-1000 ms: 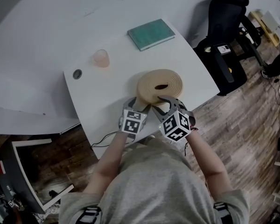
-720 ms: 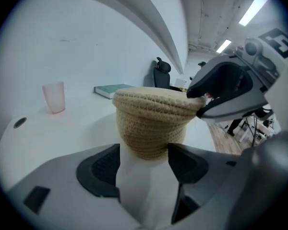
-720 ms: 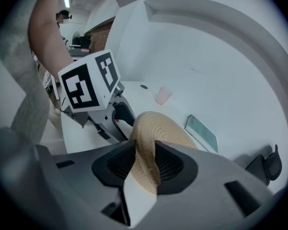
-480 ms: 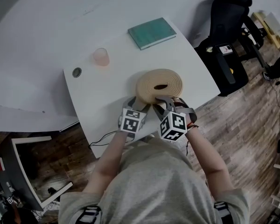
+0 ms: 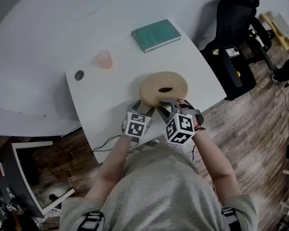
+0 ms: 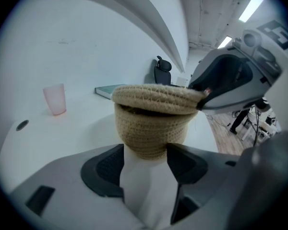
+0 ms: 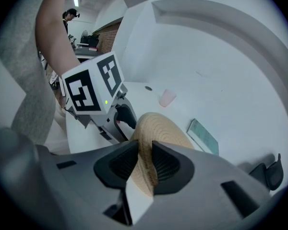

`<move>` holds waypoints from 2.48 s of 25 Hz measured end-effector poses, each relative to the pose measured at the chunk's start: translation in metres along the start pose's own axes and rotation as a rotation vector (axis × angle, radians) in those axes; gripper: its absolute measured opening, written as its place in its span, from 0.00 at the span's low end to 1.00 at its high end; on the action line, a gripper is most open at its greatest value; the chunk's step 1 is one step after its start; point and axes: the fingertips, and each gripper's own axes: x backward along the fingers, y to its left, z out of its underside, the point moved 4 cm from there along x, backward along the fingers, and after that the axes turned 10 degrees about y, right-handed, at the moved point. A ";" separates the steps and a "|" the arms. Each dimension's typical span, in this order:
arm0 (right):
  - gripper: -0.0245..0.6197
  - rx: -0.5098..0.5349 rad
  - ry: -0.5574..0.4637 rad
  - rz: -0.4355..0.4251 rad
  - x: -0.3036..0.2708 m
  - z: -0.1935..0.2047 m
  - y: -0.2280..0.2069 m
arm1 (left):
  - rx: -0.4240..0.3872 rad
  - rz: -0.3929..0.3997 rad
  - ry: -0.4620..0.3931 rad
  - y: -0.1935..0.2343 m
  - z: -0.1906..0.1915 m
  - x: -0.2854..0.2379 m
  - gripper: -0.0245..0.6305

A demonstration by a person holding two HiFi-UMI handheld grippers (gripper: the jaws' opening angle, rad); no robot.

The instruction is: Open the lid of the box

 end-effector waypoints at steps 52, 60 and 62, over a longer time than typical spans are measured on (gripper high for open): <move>0.14 -1.034 -0.455 0.267 0.125 0.054 -0.085 | -0.089 -0.044 -0.076 -0.017 -0.008 0.043 0.13; 0.14 -1.119 -0.503 0.314 0.161 0.037 -0.035 | -0.056 0.006 -0.150 -0.023 0.008 0.095 0.08; 0.14 -1.130 -0.515 0.324 0.168 0.030 -0.020 | -0.051 0.027 -0.166 -0.025 0.013 0.111 0.08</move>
